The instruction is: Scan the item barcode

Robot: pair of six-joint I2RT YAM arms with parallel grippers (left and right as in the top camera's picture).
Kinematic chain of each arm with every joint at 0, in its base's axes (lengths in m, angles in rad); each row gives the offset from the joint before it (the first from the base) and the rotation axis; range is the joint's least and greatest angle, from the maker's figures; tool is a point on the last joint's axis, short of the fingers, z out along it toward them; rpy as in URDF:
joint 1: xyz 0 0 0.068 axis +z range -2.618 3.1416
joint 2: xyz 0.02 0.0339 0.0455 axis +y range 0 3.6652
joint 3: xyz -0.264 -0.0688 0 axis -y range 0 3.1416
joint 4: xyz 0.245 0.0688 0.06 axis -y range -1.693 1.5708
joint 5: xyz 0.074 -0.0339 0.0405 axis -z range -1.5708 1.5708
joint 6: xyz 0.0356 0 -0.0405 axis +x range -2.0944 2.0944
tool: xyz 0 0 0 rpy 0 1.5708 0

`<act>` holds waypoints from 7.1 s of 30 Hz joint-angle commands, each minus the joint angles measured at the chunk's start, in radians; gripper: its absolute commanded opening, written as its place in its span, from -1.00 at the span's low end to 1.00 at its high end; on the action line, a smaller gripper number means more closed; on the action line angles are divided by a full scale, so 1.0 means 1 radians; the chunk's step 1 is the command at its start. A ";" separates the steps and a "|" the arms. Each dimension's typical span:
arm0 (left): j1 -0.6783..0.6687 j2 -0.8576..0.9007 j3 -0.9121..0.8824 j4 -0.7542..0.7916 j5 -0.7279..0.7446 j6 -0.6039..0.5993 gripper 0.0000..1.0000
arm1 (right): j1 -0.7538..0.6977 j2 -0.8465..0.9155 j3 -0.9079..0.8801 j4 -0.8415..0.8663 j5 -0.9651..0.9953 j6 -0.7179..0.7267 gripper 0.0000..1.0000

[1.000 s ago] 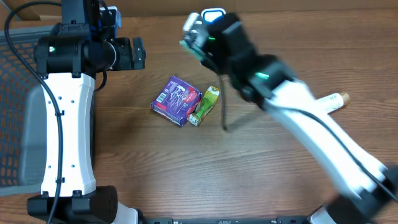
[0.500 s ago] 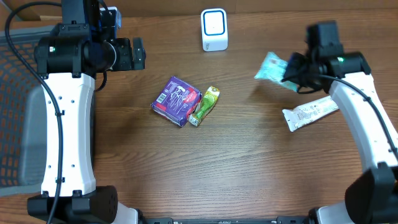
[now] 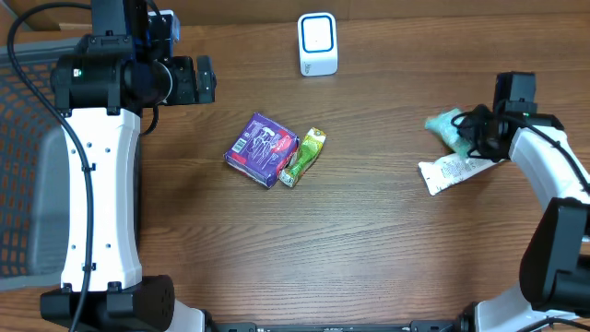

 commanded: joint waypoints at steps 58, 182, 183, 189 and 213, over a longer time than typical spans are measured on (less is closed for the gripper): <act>0.003 0.002 0.006 0.004 0.008 0.023 0.99 | 0.525 0.266 0.334 -0.413 -0.503 -0.213 -0.92; 0.003 0.002 0.006 0.004 0.008 0.023 0.99 | 0.655 0.349 0.434 -0.182 -0.225 0.151 -0.54; 0.003 0.002 0.006 0.004 0.008 0.023 0.99 | 0.649 0.349 0.453 -0.230 -0.232 0.118 -0.54; 0.003 0.002 0.006 0.004 0.008 0.023 1.00 | 0.605 0.310 0.639 -0.533 -0.229 -0.056 -0.53; 0.003 0.002 0.006 0.004 0.008 0.023 0.99 | 0.261 0.324 0.296 -0.409 -0.825 -0.596 0.41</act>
